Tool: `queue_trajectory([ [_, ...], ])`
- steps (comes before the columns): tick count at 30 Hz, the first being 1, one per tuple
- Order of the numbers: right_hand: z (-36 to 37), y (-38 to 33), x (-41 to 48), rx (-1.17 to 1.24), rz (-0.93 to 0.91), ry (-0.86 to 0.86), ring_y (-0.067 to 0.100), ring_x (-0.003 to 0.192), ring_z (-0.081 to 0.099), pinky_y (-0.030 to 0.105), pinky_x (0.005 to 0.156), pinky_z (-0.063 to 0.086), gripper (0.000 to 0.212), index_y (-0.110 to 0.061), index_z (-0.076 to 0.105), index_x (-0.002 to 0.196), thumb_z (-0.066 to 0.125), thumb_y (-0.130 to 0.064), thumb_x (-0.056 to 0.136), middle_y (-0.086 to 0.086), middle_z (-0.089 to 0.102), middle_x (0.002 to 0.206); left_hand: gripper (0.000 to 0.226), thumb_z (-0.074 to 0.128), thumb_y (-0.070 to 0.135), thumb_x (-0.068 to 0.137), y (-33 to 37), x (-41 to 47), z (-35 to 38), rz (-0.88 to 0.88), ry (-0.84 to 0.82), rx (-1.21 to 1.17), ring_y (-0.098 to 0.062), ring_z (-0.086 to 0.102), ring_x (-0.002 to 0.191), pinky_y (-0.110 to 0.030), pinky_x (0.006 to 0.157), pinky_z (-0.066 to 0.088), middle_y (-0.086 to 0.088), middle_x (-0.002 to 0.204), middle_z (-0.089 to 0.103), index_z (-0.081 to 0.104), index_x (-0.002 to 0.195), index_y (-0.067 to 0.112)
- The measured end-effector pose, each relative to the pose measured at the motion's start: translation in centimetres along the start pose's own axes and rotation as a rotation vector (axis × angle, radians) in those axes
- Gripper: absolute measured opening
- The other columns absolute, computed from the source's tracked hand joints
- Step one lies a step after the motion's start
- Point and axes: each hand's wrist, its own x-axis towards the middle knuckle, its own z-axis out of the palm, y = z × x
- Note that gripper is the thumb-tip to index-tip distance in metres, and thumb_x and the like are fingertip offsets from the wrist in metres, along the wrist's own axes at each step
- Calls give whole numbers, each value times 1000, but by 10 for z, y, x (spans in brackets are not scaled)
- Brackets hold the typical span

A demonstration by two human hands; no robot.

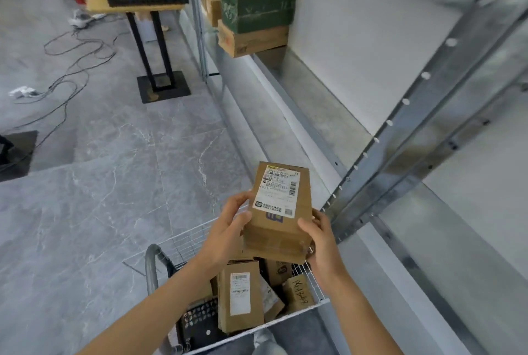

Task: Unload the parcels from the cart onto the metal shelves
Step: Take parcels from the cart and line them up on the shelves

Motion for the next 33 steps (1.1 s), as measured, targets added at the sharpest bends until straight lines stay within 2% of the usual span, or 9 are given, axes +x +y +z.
queue_trajectory([
  [6,-25,18,-56,8,-122,102,12,109,63,40,91,54,53,-37,49,121,68,-32,71,-6,66,116,47,46,46,77,-2,-20,20,81,-183,61,-13,39,132,-48,105,39,22,144,36,38,119,65],
  [8,-36,25,-81,26,-154,140,8,108,64,32,87,54,56,-40,46,124,67,-30,72,-11,67,115,55,46,47,74,-4,-30,32,100,-245,81,-9,40,130,-49,104,40,26,139,41,38,128,54],
  [12,-55,33,-130,5,-246,252,7,118,58,36,96,52,66,-39,37,137,67,-31,78,-16,62,124,50,42,25,80,2,-50,65,191,-385,82,4,51,115,-42,98,47,38,118,52,45,130,30],
  [16,-81,35,-175,6,-299,394,5,126,50,39,104,46,68,-51,29,140,67,-41,85,-20,55,134,40,40,12,90,10,-59,111,164,-549,8,-24,63,106,-46,89,53,13,117,64,53,124,28],
  [18,-99,33,-197,0,-308,477,4,129,48,38,107,43,64,-56,29,138,62,-43,84,-24,51,137,42,41,13,86,15,-62,140,226,-621,28,-20,59,114,-41,93,51,10,123,61,57,123,25],
  [22,-139,23,-239,-68,-343,614,-3,128,45,24,103,45,67,-52,29,140,61,-46,81,-30,49,134,35,39,0,93,27,-77,204,275,-761,8,5,51,116,-21,95,48,31,120,56,59,118,15],
  [24,-162,19,-259,-112,-350,661,-7,125,46,15,94,47,77,-50,26,142,69,-42,78,-32,49,131,33,42,2,93,25,-85,234,292,-818,26,3,49,120,-24,98,47,29,123,54,59,118,16],
  [27,-199,19,-284,-210,-326,741,-4,124,48,22,98,47,94,-46,24,145,81,-37,72,-38,51,126,37,49,27,82,25,-100,278,366,-913,80,-8,49,124,-28,97,46,17,136,47,58,118,28],
  [33,-271,29,-325,-219,-265,866,-2,115,56,13,90,48,81,-44,37,137,81,-15,75,-24,55,126,30,48,3,91,14,-135,367,394,-949,172,3,48,118,-11,88,45,19,135,44,54,115,21],
])
